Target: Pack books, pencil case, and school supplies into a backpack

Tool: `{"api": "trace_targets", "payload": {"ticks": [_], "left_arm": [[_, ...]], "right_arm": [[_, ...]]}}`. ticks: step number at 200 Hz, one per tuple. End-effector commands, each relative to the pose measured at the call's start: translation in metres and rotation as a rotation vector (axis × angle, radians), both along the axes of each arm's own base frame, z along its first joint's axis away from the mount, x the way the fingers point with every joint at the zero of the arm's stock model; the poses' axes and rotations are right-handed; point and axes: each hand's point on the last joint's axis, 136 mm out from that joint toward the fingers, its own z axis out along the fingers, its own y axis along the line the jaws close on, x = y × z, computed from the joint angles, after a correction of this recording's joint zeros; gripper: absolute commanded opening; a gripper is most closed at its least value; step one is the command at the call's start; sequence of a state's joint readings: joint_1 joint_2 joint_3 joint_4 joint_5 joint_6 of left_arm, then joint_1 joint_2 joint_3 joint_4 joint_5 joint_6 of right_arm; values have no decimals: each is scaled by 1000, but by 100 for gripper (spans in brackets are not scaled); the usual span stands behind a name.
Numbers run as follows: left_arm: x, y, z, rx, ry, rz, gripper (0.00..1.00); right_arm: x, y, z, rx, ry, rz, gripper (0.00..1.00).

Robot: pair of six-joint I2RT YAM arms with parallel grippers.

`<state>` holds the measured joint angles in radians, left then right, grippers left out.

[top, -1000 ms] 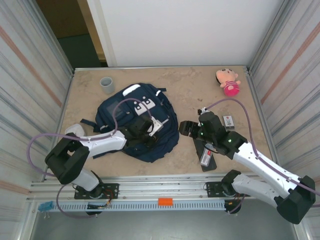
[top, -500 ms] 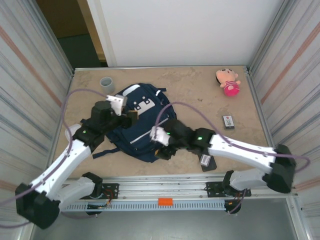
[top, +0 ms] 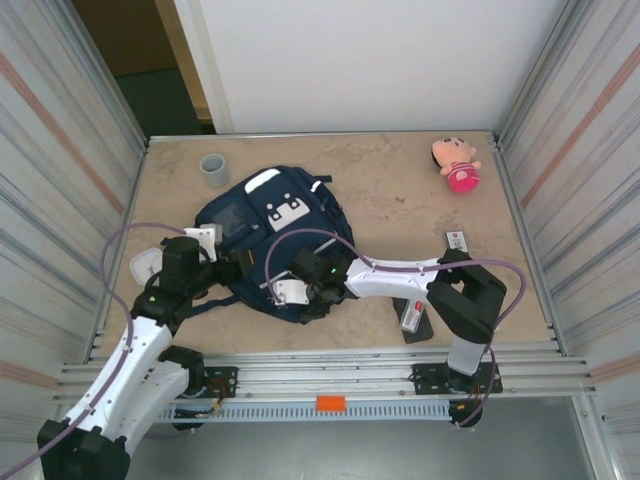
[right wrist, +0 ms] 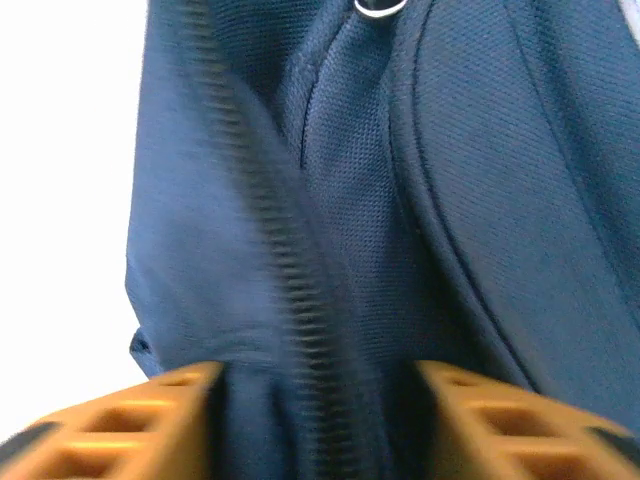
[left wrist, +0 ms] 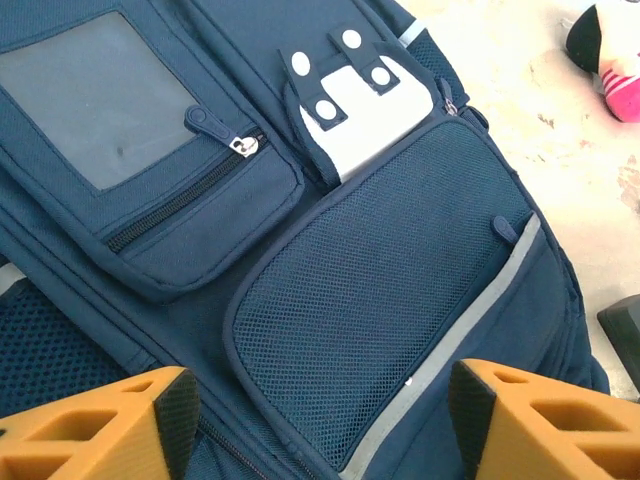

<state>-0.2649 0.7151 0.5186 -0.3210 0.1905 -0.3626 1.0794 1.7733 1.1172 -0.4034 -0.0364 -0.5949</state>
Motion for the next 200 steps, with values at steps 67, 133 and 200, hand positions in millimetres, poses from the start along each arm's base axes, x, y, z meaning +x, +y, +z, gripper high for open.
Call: {"api": "trace_targets", "payload": {"ticks": [67,133,200], "left_arm": [[5,-21,5,-122,-79,-102,67],[8,-29,-7,-185,-189,-135,64],[1,-39,-32,-185,-185,-173,61]], "right_arm": [[30,-41,155,379,47,36,0],[74,-81,194,406,87,-9,0],[89,-75,209,446,62,-7,0]]}}
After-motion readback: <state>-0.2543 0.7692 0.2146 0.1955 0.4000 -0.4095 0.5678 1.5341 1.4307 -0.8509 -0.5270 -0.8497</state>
